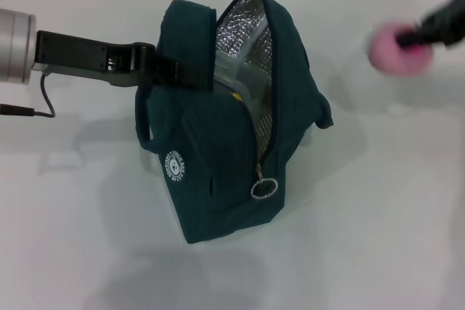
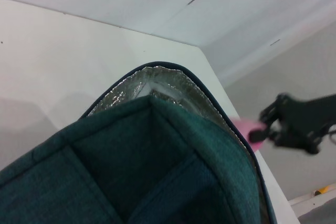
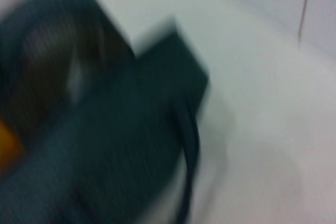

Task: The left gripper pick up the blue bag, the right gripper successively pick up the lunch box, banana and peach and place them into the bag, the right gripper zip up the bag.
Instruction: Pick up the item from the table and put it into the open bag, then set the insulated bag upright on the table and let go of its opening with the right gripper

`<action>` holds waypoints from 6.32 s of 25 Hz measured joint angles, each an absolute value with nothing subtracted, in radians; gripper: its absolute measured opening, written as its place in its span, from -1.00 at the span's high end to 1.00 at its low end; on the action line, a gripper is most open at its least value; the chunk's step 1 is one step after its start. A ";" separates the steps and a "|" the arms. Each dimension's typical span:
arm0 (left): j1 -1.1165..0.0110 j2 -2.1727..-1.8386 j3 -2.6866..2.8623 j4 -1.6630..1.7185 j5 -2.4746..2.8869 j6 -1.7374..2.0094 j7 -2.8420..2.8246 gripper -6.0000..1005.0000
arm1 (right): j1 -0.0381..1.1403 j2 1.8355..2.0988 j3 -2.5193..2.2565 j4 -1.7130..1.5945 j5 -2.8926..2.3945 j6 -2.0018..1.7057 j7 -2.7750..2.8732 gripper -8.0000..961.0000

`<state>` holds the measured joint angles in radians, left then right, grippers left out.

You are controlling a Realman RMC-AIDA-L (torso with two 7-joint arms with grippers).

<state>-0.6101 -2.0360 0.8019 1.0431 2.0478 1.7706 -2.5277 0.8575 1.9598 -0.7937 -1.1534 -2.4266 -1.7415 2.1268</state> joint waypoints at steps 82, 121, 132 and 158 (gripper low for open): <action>-0.578 -2.034 0.788 1.017 2.020 1.769 -2.468 0.92 | 0.822 2.009 -1.023 -0.776 -1.936 -1.353 2.024 -0.52; -0.617 -2.066 0.791 0.915 1.935 1.741 -2.444 0.92 | 0.641 2.010 -1.098 -1.189 -1.924 -1.421 2.075 0.79; -0.704 -2.088 0.803 0.668 1.842 1.728 -2.360 0.92 | 0.501 2.006 -0.879 -1.326 -1.889 -1.620 2.068 0.87; -0.733 -2.090 0.851 0.499 1.816 1.591 -2.290 0.91 | 0.574 1.982 -0.857 -1.056 -1.903 -1.588 1.972 0.88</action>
<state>-0.7332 -2.0903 0.8514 0.4995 1.8164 1.5910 -2.2905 0.5741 1.9815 -0.8575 -1.0558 -1.9034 -1.5877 1.9722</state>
